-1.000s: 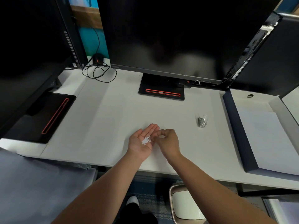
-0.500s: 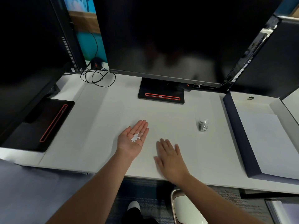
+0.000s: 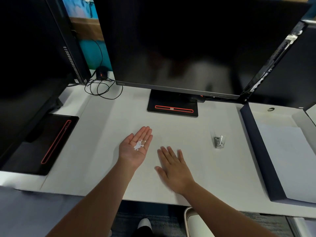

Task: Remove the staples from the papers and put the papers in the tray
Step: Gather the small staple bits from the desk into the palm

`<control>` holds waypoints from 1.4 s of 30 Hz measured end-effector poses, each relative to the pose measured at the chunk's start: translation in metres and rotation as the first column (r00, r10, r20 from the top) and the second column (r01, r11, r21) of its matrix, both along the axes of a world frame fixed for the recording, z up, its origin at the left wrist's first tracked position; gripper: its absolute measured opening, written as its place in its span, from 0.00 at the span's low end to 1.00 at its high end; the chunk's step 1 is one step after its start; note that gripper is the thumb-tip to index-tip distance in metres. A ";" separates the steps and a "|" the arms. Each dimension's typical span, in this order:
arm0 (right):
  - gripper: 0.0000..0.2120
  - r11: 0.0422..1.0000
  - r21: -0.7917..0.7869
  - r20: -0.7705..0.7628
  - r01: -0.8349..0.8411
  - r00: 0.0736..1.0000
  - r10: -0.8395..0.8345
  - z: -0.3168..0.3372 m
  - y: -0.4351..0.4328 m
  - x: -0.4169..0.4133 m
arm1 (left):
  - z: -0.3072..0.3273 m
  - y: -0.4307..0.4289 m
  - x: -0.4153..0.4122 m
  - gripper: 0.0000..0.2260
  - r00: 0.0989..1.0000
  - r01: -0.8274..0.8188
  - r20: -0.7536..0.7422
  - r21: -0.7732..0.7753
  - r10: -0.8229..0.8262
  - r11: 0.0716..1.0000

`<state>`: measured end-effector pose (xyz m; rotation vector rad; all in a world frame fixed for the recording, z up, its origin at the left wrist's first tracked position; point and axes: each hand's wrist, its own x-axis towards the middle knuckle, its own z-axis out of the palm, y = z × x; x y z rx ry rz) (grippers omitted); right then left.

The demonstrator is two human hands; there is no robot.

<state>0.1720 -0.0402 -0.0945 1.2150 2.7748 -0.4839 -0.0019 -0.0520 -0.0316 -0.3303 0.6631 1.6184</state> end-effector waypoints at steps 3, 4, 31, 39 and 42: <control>0.31 0.997 0.010 0.013 0.081 0.997 -0.081 0.000 0.018 0.008 | 0.002 0.005 -0.009 0.20 1.000 -0.003 -0.012 -0.003 0.003 1.000; 0.30 0.994 0.006 0.016 0.110 0.994 -0.110 -0.001 0.026 0.011 | 0.002 0.008 -0.013 0.19 1.000 -0.002 -0.016 -0.002 0.002 1.000; 0.18 0.906 0.110 -0.248 0.409 0.894 -0.374 -0.006 0.054 0.016 | -0.015 0.045 -0.007 0.20 0.972 0.234 0.011 -0.021 -0.234 0.972; 0.16 0.924 0.110 -0.391 0.367 0.870 -0.299 -0.006 0.031 0.054 | -0.013 0.044 0.007 0.20 0.961 0.275 -0.010 -0.027 -0.276 0.961; 0.20 0.927 0.117 -0.339 0.358 0.891 -0.301 -0.009 0.030 0.055 | -0.013 0.044 0.015 0.20 0.957 0.290 -0.002 -0.030 -0.290 0.957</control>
